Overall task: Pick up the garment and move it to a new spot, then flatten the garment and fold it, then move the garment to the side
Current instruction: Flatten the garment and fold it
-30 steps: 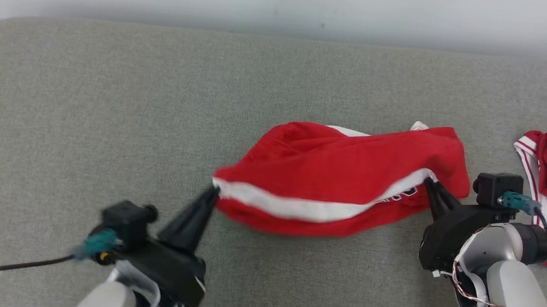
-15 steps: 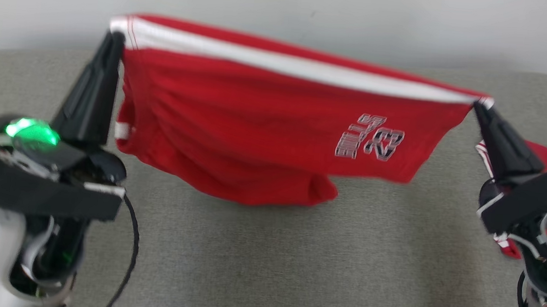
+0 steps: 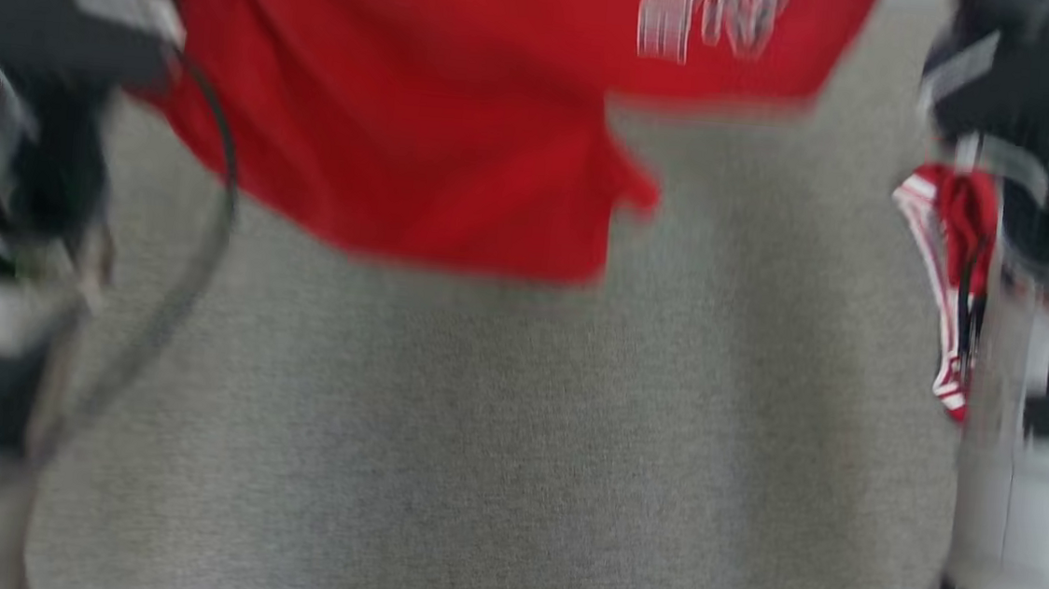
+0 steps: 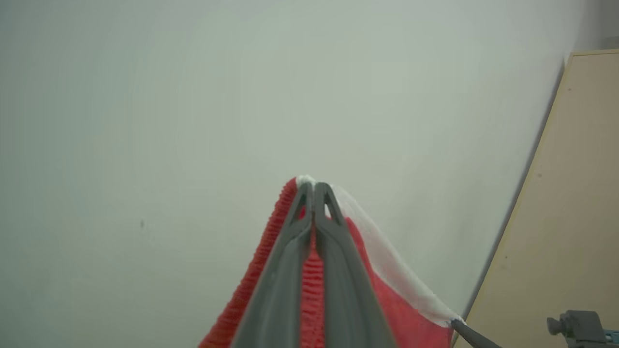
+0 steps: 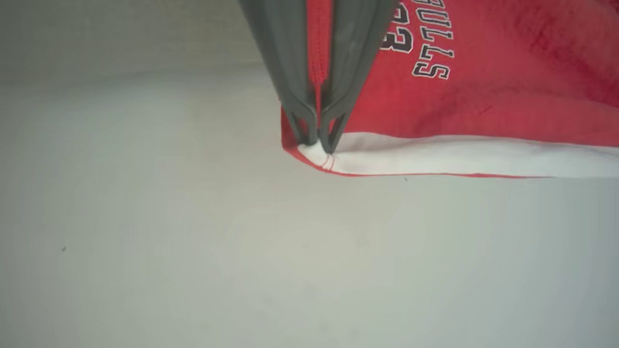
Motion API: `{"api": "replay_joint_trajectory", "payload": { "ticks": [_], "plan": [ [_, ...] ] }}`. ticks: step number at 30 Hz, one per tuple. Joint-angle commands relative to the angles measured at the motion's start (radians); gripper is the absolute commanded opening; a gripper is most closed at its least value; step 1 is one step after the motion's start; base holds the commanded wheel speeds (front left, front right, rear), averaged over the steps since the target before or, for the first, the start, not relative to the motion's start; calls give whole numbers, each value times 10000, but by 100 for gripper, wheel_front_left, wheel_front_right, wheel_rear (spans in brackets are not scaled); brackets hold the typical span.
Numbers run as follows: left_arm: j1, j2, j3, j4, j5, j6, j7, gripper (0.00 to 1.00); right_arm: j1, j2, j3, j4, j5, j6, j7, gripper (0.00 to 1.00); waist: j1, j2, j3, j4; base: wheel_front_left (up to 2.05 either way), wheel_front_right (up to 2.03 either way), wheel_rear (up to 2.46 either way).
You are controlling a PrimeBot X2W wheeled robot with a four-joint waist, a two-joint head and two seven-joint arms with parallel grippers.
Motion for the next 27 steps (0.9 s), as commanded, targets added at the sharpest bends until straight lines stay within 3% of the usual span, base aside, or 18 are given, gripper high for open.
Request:
{"api": "replay_joint_trajectory", "payload": {
  "ticks": [1, 6, 9, 11, 16, 20, 23, 27],
  "plan": [
    [-653, -58, 228, 340, 230, 70, -336, 0, -763, 132, 69, 386, -343, 3, -542, 0, -2, -1, 1824, -449, 0, 0, 0],
    [-2888, -559, 1030, 1242, 595, -218, -2069, 0, -3418, 196, -84, 1614, -1237, 2, -3435, 0, -2, -1, 2614, -559, 0, 0, 0],
    [-3518, -891, 1406, 1251, 461, -698, -2441, 0, -4304, 221, 94, 2055, -1708, -11, -4960, 0, -2, -1, 2748, -523, 0, 0, 0],
    [-3457, -1032, 1524, 1110, 310, -913, -2511, 0, -4532, 228, 429, 2326, -2041, -11, -5396, 0, -2, -1, 2775, -469, 0, 0, 0],
    [-1636, -942, 825, 983, -139, -1061, -2525, 0, -3587, -427, 1685, 3083, -2156, -9, -4783, 0, -2, -1, 2622, -322, 0, 0, 0],
    [570, -576, 27, 889, -301, -1040, -2529, 0, -2314, -1082, 2674, 3095, -1460, -8, -3804, 0, -2, -1, 2294, -190, 0, 0, 0],
    [2128, -677, -345, 662, -544, -1038, -2532, 0, -774, -1822, 3423, 2493, -685, -9, -2713, 0, -2, -1, 1810, 10, 0, 0, 0],
    [3931, -561, -1000, 441, -722, -1037, -2535, 0, 1494, -2701, 3330, 866, 470, -8, -1355, 0, -2, -1, 1053, 282, 0, 0, 0]
  ]
}}
